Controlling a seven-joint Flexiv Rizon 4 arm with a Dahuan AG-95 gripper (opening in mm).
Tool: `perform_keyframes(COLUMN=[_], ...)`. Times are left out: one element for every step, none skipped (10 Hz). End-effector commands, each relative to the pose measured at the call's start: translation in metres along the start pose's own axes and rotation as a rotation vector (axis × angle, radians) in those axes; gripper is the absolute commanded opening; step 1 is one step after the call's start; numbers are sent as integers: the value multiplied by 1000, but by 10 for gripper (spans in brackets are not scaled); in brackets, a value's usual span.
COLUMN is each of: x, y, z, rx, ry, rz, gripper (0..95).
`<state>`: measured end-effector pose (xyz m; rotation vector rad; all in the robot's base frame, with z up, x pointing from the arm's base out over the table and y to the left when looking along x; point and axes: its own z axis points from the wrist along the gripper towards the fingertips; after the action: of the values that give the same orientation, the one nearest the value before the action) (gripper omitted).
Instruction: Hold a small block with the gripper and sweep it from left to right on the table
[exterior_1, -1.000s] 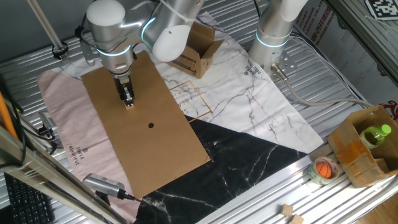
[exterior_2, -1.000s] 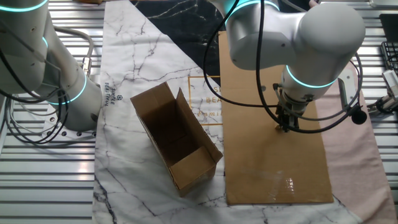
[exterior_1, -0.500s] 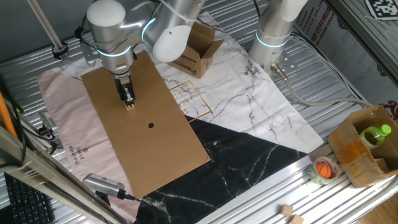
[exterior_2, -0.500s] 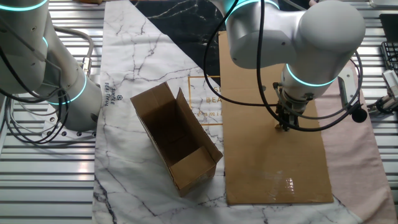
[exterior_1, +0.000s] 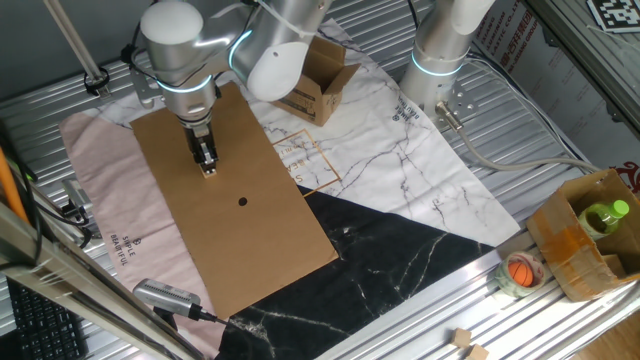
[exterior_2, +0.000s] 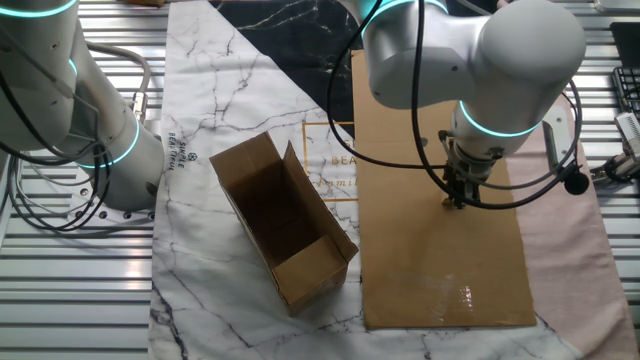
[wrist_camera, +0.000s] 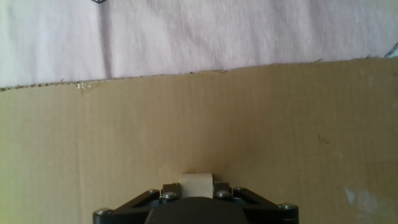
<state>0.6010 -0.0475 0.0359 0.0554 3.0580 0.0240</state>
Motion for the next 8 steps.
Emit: perform_keyframes(x=[0, 0, 0, 0, 0, -1, -1, -1], y=[1, 2, 3, 4, 5, 5, 6, 6], z=[0, 0, 1, 1, 0, 0, 0, 0], rx=[-1, -1, 0, 0, -1, -1, 0, -1], ry=[0, 0, -1, -1, -1, -1, 0, -1], rz=[4, 6, 7, 9, 10, 10, 11, 12], gripper=[0, 0, 0, 0, 0, 0, 0, 0])
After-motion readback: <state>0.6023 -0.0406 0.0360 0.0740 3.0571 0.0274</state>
